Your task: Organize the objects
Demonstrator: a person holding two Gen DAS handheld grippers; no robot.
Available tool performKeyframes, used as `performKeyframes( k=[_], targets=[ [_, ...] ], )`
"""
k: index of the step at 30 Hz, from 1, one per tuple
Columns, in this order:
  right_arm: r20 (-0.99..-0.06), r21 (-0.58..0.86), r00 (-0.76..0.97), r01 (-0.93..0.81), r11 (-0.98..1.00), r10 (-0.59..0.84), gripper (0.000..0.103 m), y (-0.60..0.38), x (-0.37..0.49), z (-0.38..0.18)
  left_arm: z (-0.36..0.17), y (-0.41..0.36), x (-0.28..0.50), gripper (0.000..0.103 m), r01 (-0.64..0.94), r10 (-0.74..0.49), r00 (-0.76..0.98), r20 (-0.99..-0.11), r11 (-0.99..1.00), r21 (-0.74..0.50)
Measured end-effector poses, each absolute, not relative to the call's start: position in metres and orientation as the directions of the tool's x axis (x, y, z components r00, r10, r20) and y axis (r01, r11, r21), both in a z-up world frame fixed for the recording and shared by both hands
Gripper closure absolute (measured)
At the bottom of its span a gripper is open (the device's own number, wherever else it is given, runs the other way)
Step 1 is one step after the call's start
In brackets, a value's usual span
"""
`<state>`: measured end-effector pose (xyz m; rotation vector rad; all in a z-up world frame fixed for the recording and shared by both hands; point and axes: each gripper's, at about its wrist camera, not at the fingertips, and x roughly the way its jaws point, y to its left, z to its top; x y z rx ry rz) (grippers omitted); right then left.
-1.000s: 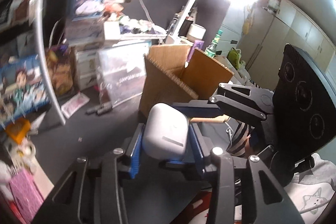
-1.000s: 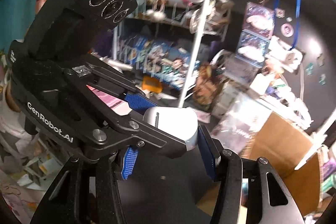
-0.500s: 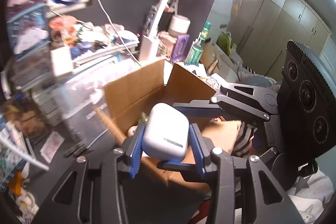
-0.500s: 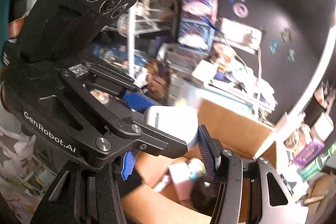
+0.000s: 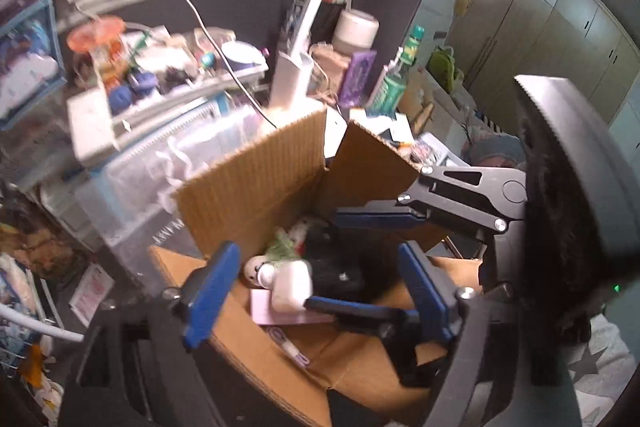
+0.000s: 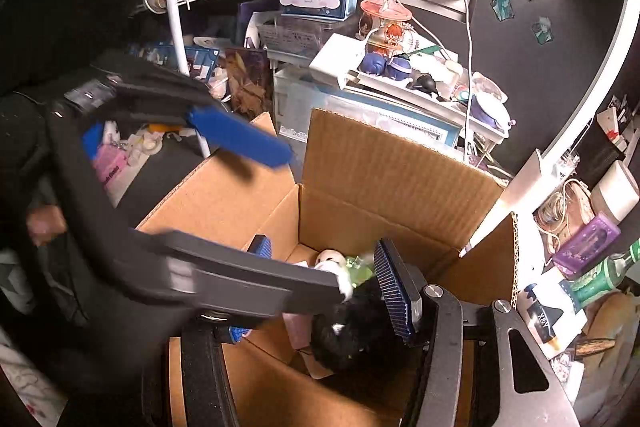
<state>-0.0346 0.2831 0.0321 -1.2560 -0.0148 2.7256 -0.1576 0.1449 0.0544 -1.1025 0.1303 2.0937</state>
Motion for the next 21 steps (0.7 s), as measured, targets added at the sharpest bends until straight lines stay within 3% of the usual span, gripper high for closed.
performKeyframes(
  k=[4,7,9,13,18,21],
  targets=[
    [-0.733,-0.069,-0.665,-0.134,-0.989,0.142,0.051,0.28,-0.026,0.04,0.069,0.128,-0.141,0.013,-0.637,0.565,-0.423,-0.708,-0.742,-0.211],
    [-0.701,-0.077,-0.696,-0.141,-0.987,0.154,0.041,0.277,-0.019,0.047,0.08,0.113,-0.121,0.009,-0.605,0.537,-0.52,-0.665,-0.78,-0.157],
    [-0.671,-0.081,-0.723,-0.146,-0.986,0.163,0.039,0.272,-0.013,0.053,0.087,0.099,-0.107,0.0,-0.567,0.513,-0.593,-0.621,-0.813,-0.13],
    [-0.579,-0.078,-0.797,-0.153,-0.985,0.17,0.027,0.261,0.002,0.064,0.097,0.073,-0.08,0.0,-0.494,0.477,-0.71,-0.518,-0.862,-0.116],
    [-0.442,-0.109,-0.877,-0.157,-0.982,0.189,0.008,0.241,0.018,0.073,0.095,0.049,-0.055,0.0,-0.341,0.34,-0.836,-0.43,-0.937,-0.077],
    [-0.383,-0.102,-0.906,-0.152,-0.983,0.18,0.005,0.235,0.023,0.077,0.091,0.038,-0.048,0.0,-0.258,0.261,-0.877,-0.404,-0.964,-0.065]
  ],
)
